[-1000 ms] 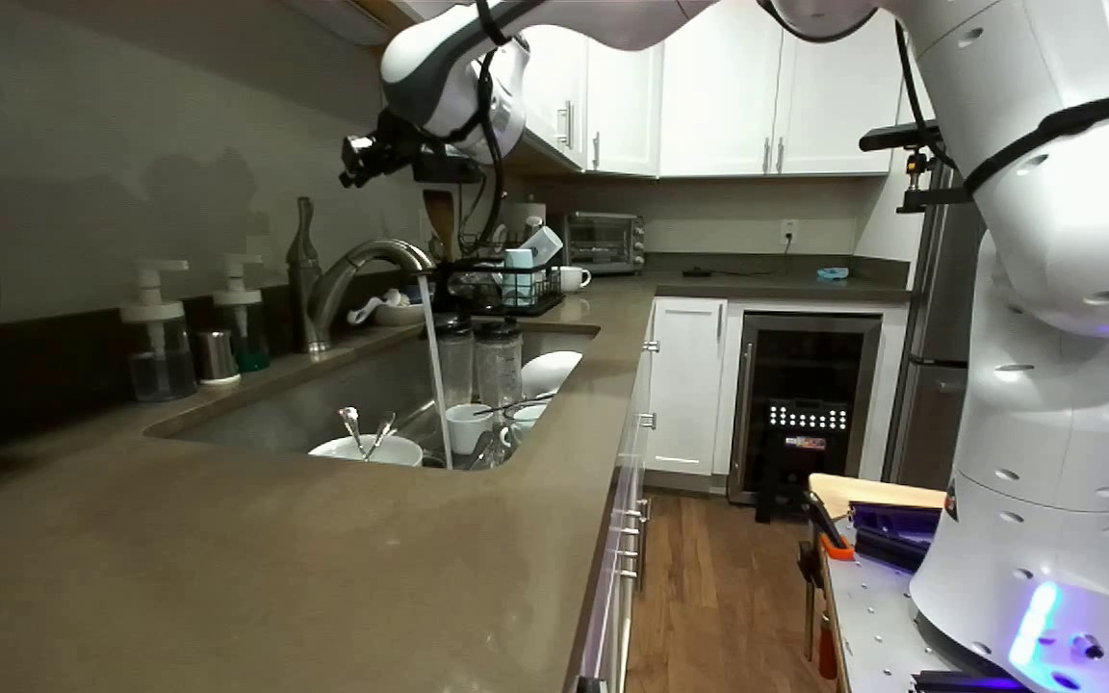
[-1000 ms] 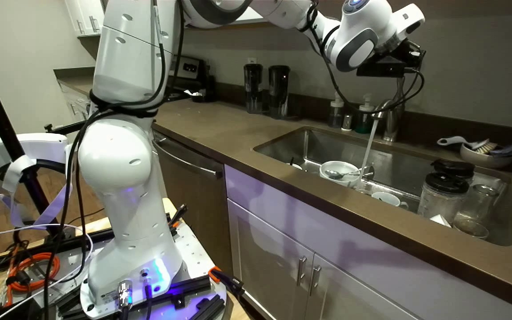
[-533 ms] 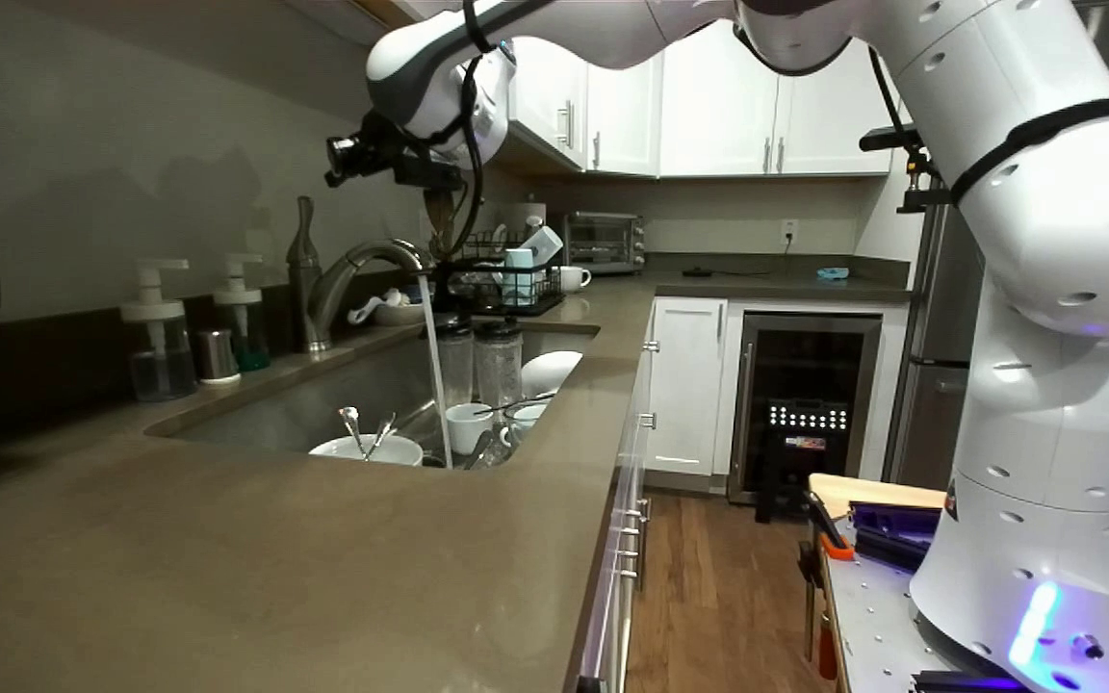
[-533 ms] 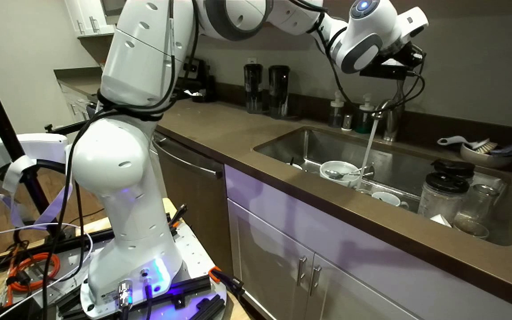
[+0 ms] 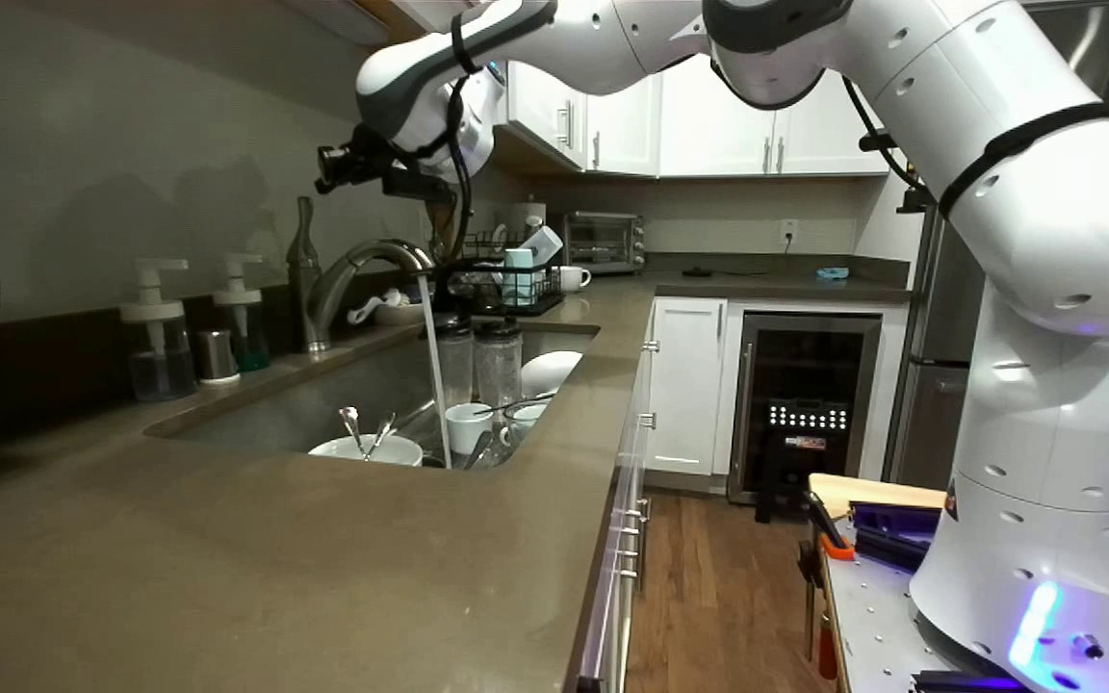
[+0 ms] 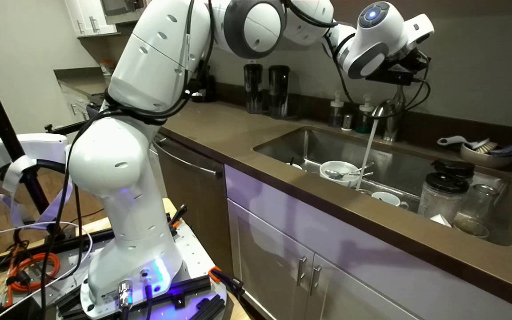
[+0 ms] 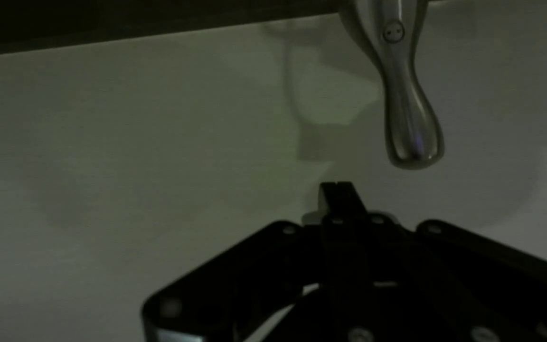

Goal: Close the faucet

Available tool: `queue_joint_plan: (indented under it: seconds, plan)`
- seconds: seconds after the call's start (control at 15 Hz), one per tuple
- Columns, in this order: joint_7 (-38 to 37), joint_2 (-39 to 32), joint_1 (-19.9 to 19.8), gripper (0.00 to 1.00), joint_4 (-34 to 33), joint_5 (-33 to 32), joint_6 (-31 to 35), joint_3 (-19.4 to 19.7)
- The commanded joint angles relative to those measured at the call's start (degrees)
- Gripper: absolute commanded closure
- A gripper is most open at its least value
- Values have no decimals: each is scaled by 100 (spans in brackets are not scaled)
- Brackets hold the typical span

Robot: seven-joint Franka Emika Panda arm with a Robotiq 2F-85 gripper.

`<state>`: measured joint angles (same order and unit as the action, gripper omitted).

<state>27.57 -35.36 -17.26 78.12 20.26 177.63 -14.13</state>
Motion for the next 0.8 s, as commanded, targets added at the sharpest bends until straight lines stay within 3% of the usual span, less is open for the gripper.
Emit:
queue_joint_plan:
  seconds: [0.0, 0.73]
  plan:
    - [187, -200, -77, 98, -391, -91, -122, -148]
    - [316, -391, -55, 98, -874, -142, -863, -289]
